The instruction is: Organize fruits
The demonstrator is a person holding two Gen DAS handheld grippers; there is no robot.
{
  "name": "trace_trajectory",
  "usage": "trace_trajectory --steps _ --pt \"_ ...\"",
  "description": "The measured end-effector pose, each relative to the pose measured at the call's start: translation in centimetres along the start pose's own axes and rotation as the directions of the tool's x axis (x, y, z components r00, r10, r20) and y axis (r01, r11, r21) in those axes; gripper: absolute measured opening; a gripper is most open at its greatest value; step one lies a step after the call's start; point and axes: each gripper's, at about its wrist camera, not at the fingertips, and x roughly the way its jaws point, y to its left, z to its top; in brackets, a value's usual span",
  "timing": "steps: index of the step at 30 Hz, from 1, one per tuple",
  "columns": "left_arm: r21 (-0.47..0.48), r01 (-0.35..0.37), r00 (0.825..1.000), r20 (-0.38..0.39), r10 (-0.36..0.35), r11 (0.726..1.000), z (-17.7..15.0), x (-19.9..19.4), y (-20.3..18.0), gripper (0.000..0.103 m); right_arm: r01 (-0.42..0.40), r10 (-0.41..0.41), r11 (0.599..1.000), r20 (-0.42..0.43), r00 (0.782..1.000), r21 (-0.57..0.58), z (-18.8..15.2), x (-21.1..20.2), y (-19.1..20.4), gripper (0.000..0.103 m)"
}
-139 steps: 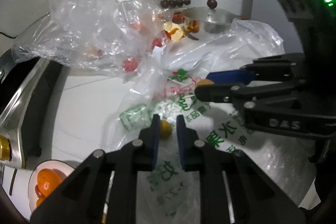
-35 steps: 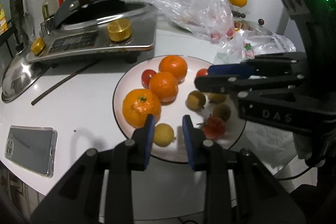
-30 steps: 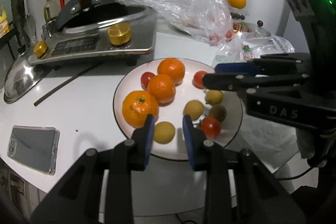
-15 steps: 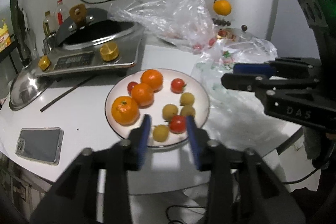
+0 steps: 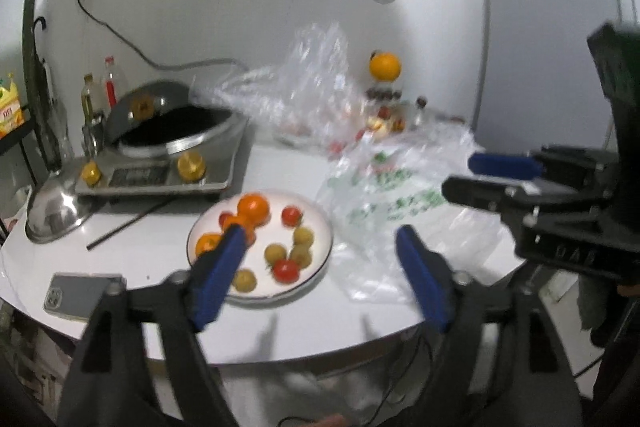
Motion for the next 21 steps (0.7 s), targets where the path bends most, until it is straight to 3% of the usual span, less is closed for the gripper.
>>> trace_trajectory --steps 7,13,21 --pt "-0.016 0.005 0.996 0.090 -0.004 1.000 2.1 -4.3 -1.0 0.089 0.059 -0.060 0.998 0.087 0.994 0.016 0.1 -4.9 -0.2 0.051" --pt "-0.069 -0.045 0.985 0.164 0.056 0.997 3.8 -8.5 -1.2 0.095 0.094 -0.098 0.995 0.179 0.979 0.028 0.6 -9.2 0.0 0.062" --pt "-0.099 -0.087 0.963 0.248 0.109 0.991 5.4 -13.0 -1.5 0.096 0.127 -0.133 0.991 0.266 0.955 0.041 1.3 -14.0 0.4 0.070"
